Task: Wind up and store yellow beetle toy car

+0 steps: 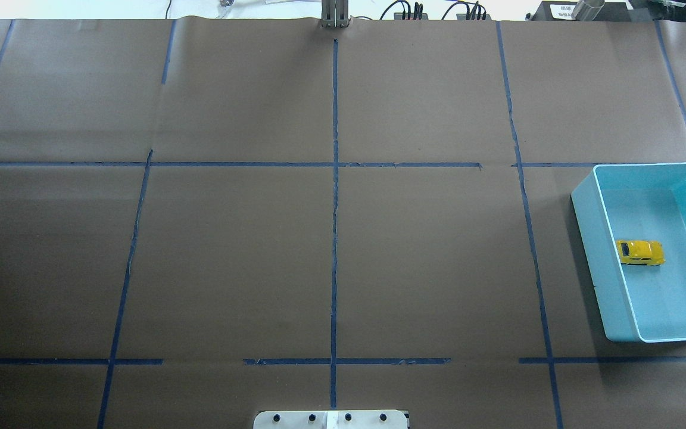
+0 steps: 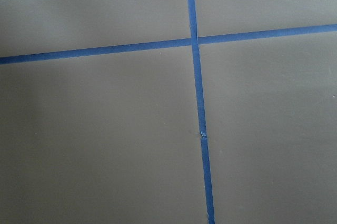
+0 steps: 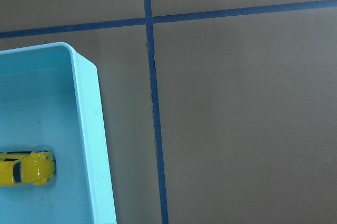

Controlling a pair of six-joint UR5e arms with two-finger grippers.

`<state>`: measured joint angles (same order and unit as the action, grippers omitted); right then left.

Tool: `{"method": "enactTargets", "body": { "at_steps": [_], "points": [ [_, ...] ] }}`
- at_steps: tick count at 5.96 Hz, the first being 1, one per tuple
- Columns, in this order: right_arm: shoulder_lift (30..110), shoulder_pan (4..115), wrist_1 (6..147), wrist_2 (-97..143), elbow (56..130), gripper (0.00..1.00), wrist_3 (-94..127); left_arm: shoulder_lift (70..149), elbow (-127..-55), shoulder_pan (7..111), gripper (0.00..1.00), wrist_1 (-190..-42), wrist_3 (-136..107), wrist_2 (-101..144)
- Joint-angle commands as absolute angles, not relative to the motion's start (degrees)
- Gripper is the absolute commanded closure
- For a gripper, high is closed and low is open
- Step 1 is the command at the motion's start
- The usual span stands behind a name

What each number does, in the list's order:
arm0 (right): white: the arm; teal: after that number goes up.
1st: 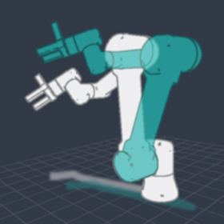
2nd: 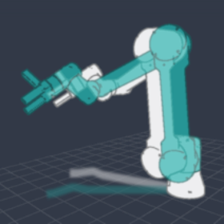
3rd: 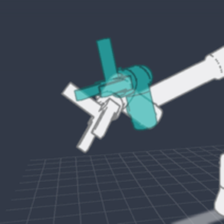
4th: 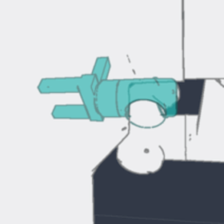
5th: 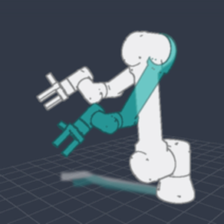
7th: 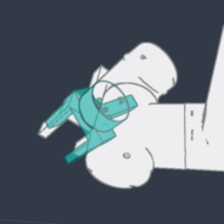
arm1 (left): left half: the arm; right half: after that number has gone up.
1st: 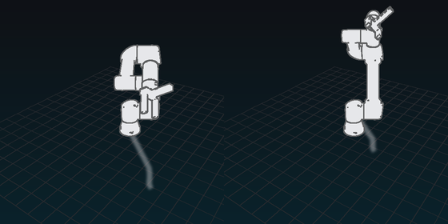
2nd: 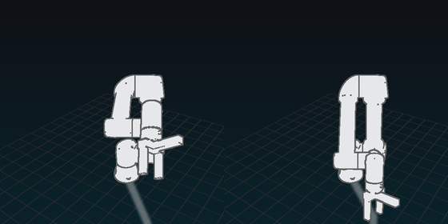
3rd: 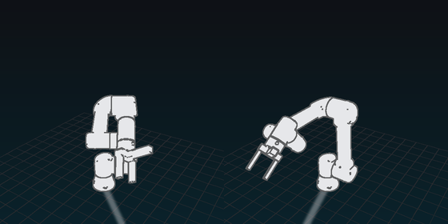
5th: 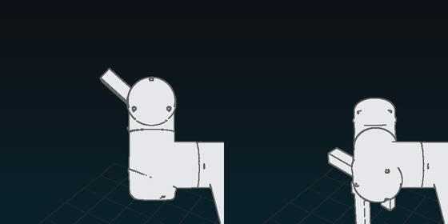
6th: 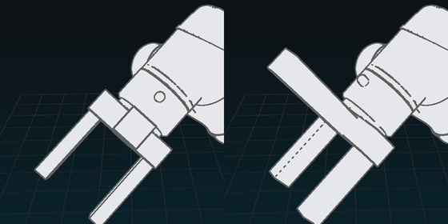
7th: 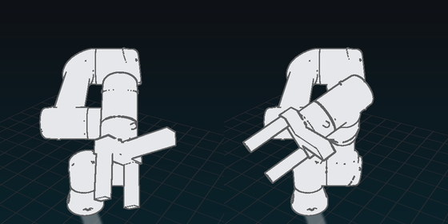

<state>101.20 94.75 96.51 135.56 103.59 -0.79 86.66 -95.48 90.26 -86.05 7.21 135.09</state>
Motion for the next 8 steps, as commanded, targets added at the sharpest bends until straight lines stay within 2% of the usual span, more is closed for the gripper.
{"method": "enactTargets", "body": {
  "at_steps": [1, 8],
  "points": [
    [101.51, 94.75, 96.59, 135.62, 103.54, 0.0, -0.79, 86.66, -95.54, 90.26, 0.0, -86.04, 7.12, 135.09],
    [101.51, 94.75, 96.42, 134.91, 102.66, 0.0, -0.88, 87.19, -95.27, 90.26, 0.0, -86.04, 6.77, 134.91]
  ]
}}
